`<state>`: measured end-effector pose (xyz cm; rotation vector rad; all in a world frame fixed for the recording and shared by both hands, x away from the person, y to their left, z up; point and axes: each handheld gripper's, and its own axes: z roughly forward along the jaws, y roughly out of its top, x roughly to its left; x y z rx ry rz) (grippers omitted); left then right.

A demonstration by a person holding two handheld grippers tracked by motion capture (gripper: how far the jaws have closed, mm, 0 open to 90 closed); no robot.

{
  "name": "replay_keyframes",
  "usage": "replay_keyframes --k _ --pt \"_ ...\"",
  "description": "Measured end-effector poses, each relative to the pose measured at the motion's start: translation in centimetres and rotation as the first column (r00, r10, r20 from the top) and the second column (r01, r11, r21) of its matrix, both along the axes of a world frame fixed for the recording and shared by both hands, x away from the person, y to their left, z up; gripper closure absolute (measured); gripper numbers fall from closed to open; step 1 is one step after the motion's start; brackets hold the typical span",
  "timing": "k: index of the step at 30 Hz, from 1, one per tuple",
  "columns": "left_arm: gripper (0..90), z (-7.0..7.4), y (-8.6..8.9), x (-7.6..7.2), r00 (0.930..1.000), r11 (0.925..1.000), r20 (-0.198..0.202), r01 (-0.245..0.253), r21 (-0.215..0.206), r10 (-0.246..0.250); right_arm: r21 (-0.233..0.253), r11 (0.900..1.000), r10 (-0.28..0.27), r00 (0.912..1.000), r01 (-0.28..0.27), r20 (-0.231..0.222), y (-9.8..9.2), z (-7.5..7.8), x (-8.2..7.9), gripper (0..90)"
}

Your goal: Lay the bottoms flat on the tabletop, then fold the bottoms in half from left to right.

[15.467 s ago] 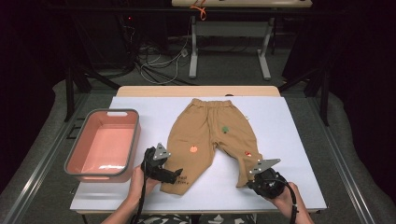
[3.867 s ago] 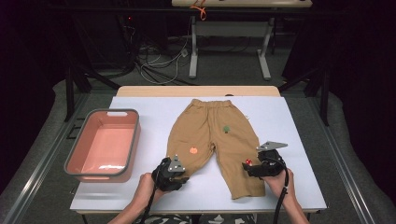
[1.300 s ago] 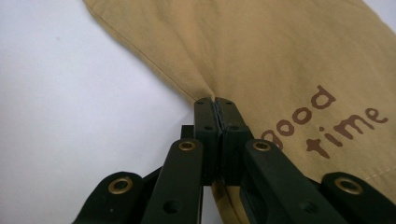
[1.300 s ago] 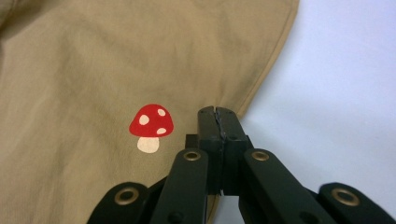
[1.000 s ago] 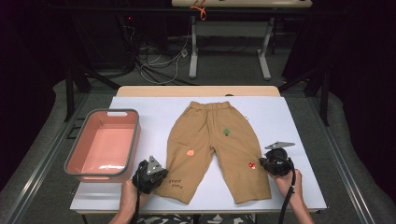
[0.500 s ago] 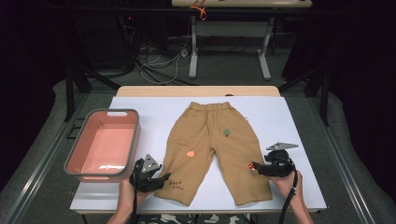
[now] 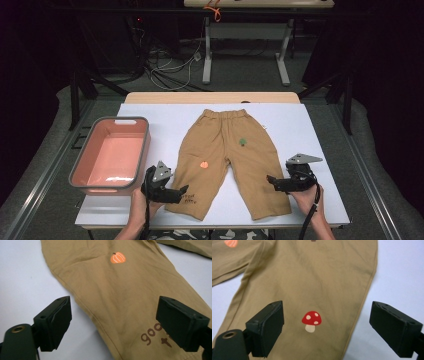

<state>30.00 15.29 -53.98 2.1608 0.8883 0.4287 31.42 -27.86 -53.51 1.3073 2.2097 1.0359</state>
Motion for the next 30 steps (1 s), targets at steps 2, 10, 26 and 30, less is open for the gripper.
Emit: replay_keyframes --k 2,10,26,30 --pt "9.9 0.0 -0.02 0.02 1.0 1.0 0.007 0.003 -0.009 -0.002 0.005 1.0 0.012 0.9997 -0.012 0.019 0.05 0.14 -0.03 9.7" --pt "4.0 0.1 0.17 0.17 0.9999 1.0 0.014 0.0 -0.005 0.0 0.033 0.999 0.031 0.9983 -0.032 0.05 0.17 0.64 -0.36 0.0" --pt "1.1 -0.06 -0.26 0.43 1.0 1.0 0.0 -0.003 0.004 0.003 0.033 0.998 0.043 0.9982 -0.044 0.043 0.31 0.63 -0.33 0.0" --pt "0.4 0.3 -0.35 0.87 0.9999 0.9999 0.004 -0.013 -0.007 0.013 0.04 0.998 0.049 0.9978 -0.051 0.045 0.35 0.67 -0.37 0.0"
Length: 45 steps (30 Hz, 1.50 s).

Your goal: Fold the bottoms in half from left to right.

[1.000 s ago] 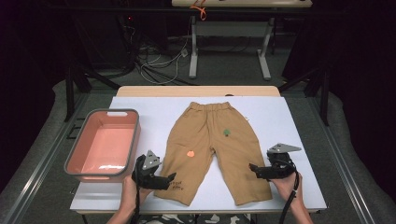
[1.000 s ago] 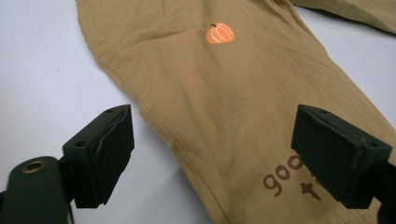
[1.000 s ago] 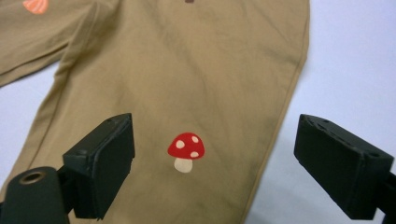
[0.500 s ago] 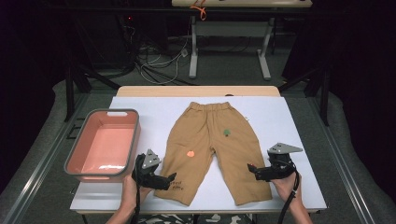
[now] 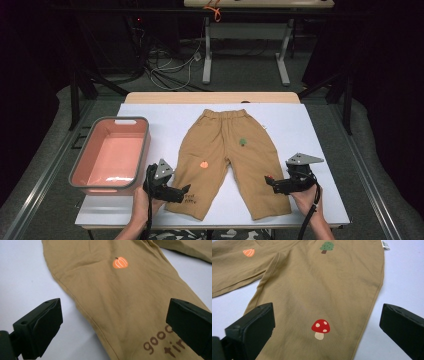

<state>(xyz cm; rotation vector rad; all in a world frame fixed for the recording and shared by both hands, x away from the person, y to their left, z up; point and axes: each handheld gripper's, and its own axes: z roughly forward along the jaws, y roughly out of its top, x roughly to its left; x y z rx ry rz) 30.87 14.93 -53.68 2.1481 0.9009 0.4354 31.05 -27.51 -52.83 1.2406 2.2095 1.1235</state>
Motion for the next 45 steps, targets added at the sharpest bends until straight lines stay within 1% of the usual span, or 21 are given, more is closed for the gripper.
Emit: replay_keyframes --k 5,9,11,14,17,18,20,23,24,27,29,31,32,34,35,36,37,40,42,43,45 --pt "0.0 0.0 -0.4 0.9 0.9998 0.9999 -0.021 0.003 -0.016 -0.003 -0.014 1.0 0.0 1.0 0.0 0.007 0.0 -0.1 0.1 0.0" --pt "0.0 0.0 -0.7 1.6 0.9997 0.9998 -0.025 0.0 -0.018 0.0 -0.02 1.0 -0.005 0.9999 0.006 0.012 0.0 0.0 0.1 0.0" --pt "0.0 0.0 -0.7 2.0 0.9996 0.9995 -0.026 -0.008 -0.029 0.007 -0.026 1.0 -0.001 0.9998 0.001 0.019 -0.1 -0.1 0.2 0.0" --pt "0.0 0.0 -0.6 2.8 0.999 0.9992 -0.041 -0.017 -0.035 0.016 -0.025 1.0 -0.009 0.9999 0.01 0.007 0.0 -0.1 0.1 0.0" --pt "0.0 0.1 -0.8 3.6 0.9988 0.9989 -0.042 -0.027 -0.038 0.025 -0.027 1.0 -0.004 0.9999 0.004 0.012 0.1 -0.1 0.1 0.0" --pt "0.0 0.1 -0.9 3.9 0.9989 0.9985 -0.034 -0.034 -0.044 0.032 -0.026 1.0 -0.003 0.9999 0.003 0.012 0.2 -0.2 0.1 0.0" --pt "0.0 0.1 -1.1 4.5 0.9989 0.9983 -0.031 -0.037 -0.044 0.036 -0.037 0.999 0.006 0.9999 -0.005 0.014 0.2 -0.2 0.1 0.0" --pt "0.0 0.1 -1.3 5.4 0.9984 0.9978 -0.033 -0.048 -0.046 0.047 -0.043 0.999 0.001 0.9996 0.0 0.029 0.2 -0.1 0.0 0.0" --pt "0.0 0.0 -1.3 5.7 0.998 0.9977 -0.036 -0.053 -0.042 0.052 -0.044 0.999 0.005 0.9995 -0.004 0.032 0.2 -0.1 0.0 0.0" --pt "0.0 -0.2 -1.4 6.5 0.9965 0.9963 -0.051 -0.069 -0.052 0.066 -0.045 0.999 0.011 0.9993 -0.01 0.036 0.3 0.0 -0.1 0.0" --pt "0.0 -0.1 -1.4 7.0 0.9961 0.9958 -0.051 -0.075 -0.053 0.072 -0.041 0.999 0.011 0.9994 -0.009 0.033 0.3 -0.1 -0.1 0.0" --pt "0.0 -0.1 -1.5 7.4 0.9948 0.9948 -0.052 -0.09 -0.047 0.088 -0.042 0.999 0.008 0.9994 -0.006 0.033 0.3 0.0 -0.1 0.0" --pt "0.1 -0.1 -1.5 7.6 0.994 0.9947 -0.054 -0.097 -0.033 0.095 -0.042 0.999 0.01 0.9994 -0.008 0.034 0.3 0.0 -0.1 0.0" --pt "0.9 -0.3 -1.5 8.0 0.992 0.9931 -0.06 -0.113 -0.031 0.111 -0.044 0.999 0.016 0.9993 -0.014 0.035 0.3 0.0 -0.1 0.0" --pt "2.0 -0.3 -1.5 8.2 0.9909 0.9922 -0.059 -0.123 -0.022 0.121 -0.048 0.999 0.019 0.9992 -0.018 0.036 0.3 0.0 -0.1 0.1" --pt "4.0 -0.4 -1.6 8.3 0.9893 0.9906 -0.06 -0.135 -0.021 0.134 -0.041 0.999 0.008 0.9995 -0.007 0.031 0.4 -0.1 -0.2 0.1" --pt "6.0 -0.5 -1.6 8.5 0.9874 0.9888 -0.06 -0.148 -0.023 0.146 -0.04 0.999 0.012 0.9993 -0.01 0.034 0.4 -0.1 -0.1 0.1" --pt "14.3 -0.9 -1.3 9.1 0.9836 0.9859 -0.073 -0.167 -0.017 0.165 -0.049 0.999 0.012 0.9992 -0.01 0.039 0.4 -0.1 -0.2 0.2" --pt "17.1 -1.0 -1.2 9.5 0.9786 0.9825 -0.094 -0.185 -0.017 0.183 -0.048 0.999 0.014 0.9993 -0.012 0.035 0.5 -0.1 -0.2 0.4" --pt "20.0 -1.1 -1.2 9.7 0.9776 0.982 -0.101 -0.188 -0.021 0.185 -0.047 0.999 0.015 0.9993 -0.013 0.034 0.6 -0.1 -0.2 0.4" --pt "26.2 -1.3 -1.1 9.9 0.9761 0.9816 -0.108 -0.191 -0.01 0.189 -0.058 0.998 0.02 0.9992 -0.018 0.034 0.5 -0.1 -0.2 0.4"
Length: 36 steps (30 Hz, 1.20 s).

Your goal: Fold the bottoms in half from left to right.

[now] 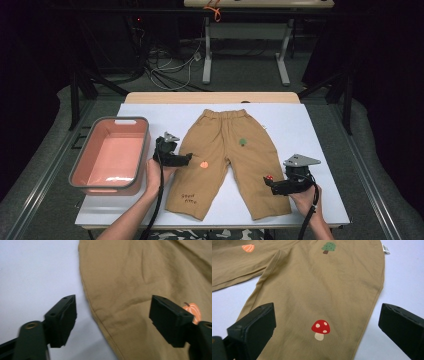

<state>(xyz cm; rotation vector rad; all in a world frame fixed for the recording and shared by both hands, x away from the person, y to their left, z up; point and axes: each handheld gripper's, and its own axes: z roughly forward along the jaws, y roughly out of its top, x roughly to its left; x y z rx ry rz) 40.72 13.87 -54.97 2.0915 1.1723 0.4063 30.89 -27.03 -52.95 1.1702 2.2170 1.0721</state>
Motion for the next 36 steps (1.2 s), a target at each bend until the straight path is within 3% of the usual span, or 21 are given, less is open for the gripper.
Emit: replay_keyframes --k 3,8,15,25,31,36 --pt "33.1 -0.4 0.0 0.1 0.9997 0.9999 -0.025 -0.001 -0.01 0.001 0.003 1.0 0.001 0.9999 -0.001 -0.011 0.0 -0.1 0.0 0.5" --pt "38.6 -0.7 -0.2 0.1 0.9991 1.0 -0.043 -0.001 0.008 0.001 -0.001 1.0 0.004 1.0 -0.004 -0.008 0.0 0.0 0.0 0.7" --pt "49.8 -1.0 -0.6 -0.3 1.0 0.9996 -0.005 0.007 0.026 -0.007 -0.006 1.0 0.006 0.9999 -0.006 -0.014 0.0 -0.1 0.0 0.8" --pt "81.4 -1.1 -0.9 -0.6 0.9978 0.9978 0.006 0.067 0.003 -0.067 -0.006 1.0 0.02 0.9997 -0.021 -0.01 0.1 -0.1 0.0 0.8" --pt "85.8 -1.0 -0.9 -0.7 0.9974 0.997 0.005 0.071 -0.029 -0.071 -0.003 1.0 0.022 0.9997 -0.022 -0.008 0.2 -0.1 0.0 0.8" --pt "86.0 -0.3 -1.0 -1.0 0.9956 0.995 0.036 0.088 -0.047 -0.087 -0.001 1.0 0.011 0.9998 -0.011 -0.018 0.1 0.0 -0.2 0.9"
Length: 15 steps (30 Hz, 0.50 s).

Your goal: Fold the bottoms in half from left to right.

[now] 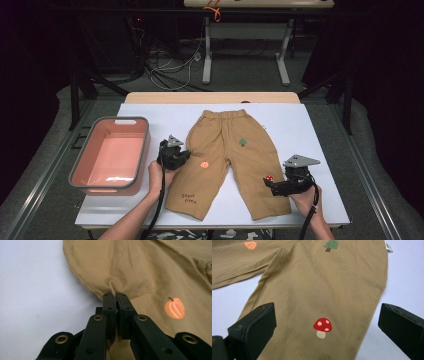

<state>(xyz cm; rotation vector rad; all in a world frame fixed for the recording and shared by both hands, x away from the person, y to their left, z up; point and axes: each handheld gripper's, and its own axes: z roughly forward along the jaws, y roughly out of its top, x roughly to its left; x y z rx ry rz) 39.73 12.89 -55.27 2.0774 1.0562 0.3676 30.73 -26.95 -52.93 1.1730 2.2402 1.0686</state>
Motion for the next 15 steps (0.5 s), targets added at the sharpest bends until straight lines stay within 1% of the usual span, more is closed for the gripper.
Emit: replay_keyframes --k 2,3,5,6,8,9,12,13,14,15 --pt "86.0 0.4 0.0 -0.1 0.9999 0.9999 0.008 0.009 -0.007 -0.009 -0.002 1.0 0.001 1.0 -0.001 0.001 0.0 0.0 0.0 0.9" --pt "86.0 0.6 0.0 -0.1 0.9997 0.9998 0.02 0.014 -0.011 -0.014 -0.002 1.0 0.001 1.0 -0.001 0.001 0.0 0.0 0.0 0.9" --pt "85.9 0.9 -0.1 -0.2 0.9993 0.9996 0.031 0.021 -0.02 -0.02 -0.005 1.0 -0.002 1.0 0.002 0.001 0.0 0.0 0.0 0.9" --pt "85.9 1.1 -0.2 -0.2 0.9993 0.9994 0.032 0.022 -0.027 -0.021 -0.004 1.0 -0.001 1.0 0.001 0.001 0.0 0.0 0.0 0.9" --pt "86.0 1.4 -0.3 -0.2 0.9987 0.9992 0.041 0.032 -0.023 -0.031 -0.002 1.0 0.0 1.0 0.0 0.001 0.0 0.0 0.0 0.9" --pt "86.0 1.6 -0.3 -0.3 0.9985 0.9987 0.042 0.035 -0.038 -0.033 -0.002 1.0 0.0 1.0 0.0 0.001 0.0 0.0 0.0 0.9" --pt "86.0 2.1 -0.6 -0.3 0.9976 0.9972 0.05 0.051 -0.054 -0.048 -0.009 1.0 0.0 1.0 0.0 0.003 -0.1 -0.1 0.1 0.9" --pt "86.0 2.2 -0.7 -0.3 0.9973 0.9969 0.048 0.059 -0.053 -0.056 -0.011 1.0 0.001 1.0 -0.001 0.004 -0.1 -0.1 0.1 0.9" --pt "86.0 2.3 -0.9 -0.3 0.9977 0.9959 0.039 0.057 -0.07 -0.055 -0.011 1.0 0.003 1.0 -0.003 0.005 -0.1 -0.1 0.1 0.9" --pt "85.9 2.5 -1.0 -0.3 0.9967 0.9954 0.047 0.069 -0.067 -0.066 -0.009 1.0 0.0 1.0 0.0 0.003 -0.1 -0.1 0.1 0.9"
